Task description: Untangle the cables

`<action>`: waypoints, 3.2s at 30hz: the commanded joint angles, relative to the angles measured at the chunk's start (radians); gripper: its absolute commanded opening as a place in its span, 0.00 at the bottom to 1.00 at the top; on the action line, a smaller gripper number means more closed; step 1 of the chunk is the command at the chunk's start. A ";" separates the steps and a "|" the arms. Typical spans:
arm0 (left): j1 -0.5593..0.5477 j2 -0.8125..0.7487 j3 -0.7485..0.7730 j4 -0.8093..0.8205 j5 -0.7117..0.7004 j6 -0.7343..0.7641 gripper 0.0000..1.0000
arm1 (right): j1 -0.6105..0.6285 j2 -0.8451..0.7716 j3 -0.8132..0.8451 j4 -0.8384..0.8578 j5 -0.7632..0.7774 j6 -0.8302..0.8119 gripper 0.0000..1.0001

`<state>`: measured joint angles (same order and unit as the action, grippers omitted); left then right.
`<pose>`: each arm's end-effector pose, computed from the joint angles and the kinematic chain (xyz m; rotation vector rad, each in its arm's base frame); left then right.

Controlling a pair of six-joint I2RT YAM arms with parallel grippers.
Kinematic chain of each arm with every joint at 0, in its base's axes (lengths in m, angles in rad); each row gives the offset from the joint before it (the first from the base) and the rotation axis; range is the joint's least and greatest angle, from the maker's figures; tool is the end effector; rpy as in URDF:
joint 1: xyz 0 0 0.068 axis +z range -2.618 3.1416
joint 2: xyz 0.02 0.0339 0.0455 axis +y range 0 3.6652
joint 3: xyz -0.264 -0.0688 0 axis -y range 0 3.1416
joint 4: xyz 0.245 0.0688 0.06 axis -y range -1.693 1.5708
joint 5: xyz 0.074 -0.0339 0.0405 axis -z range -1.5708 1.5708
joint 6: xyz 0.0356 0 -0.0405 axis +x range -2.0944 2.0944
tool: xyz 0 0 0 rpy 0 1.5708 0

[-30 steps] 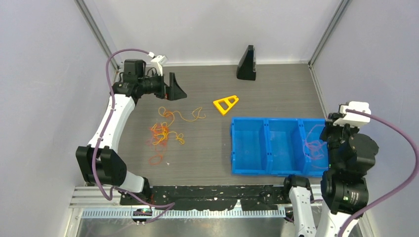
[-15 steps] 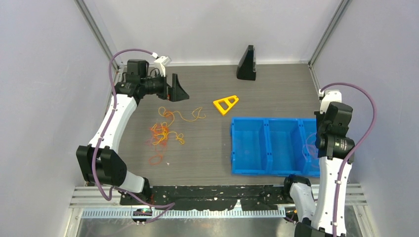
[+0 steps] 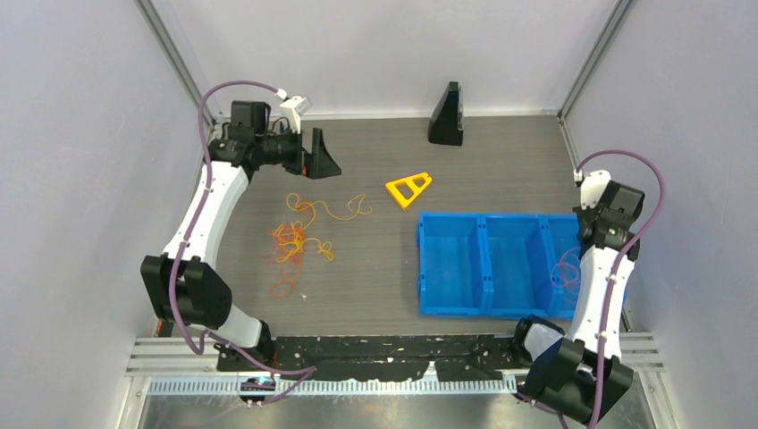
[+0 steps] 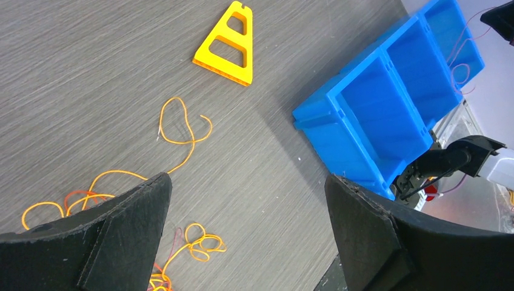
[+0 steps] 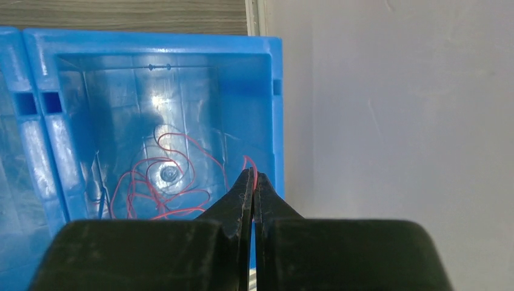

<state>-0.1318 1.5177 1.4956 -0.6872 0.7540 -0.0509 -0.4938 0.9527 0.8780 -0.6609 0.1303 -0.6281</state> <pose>0.3221 -0.0673 0.3666 0.4849 2.1642 -0.9518 0.1711 -0.0974 0.2969 -0.0920 2.4073 -0.7014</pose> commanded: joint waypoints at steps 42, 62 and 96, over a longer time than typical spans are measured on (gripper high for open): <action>0.265 0.109 -0.139 -0.279 -0.285 0.221 0.89 | 0.765 0.532 0.732 -0.231 -0.681 0.290 0.90; 0.363 0.180 -0.243 -0.227 -0.177 0.073 0.78 | 1.221 1.468 1.385 0.183 -0.556 0.530 0.66; 0.317 0.229 -0.341 -0.135 -0.161 0.022 0.86 | 1.252 1.545 1.337 0.331 -0.675 0.864 0.10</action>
<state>0.2199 1.7702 1.1778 -0.8669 0.5793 -0.0376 0.7513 2.5595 2.1941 -0.3916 -0.4717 0.2176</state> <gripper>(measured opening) 0.853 0.231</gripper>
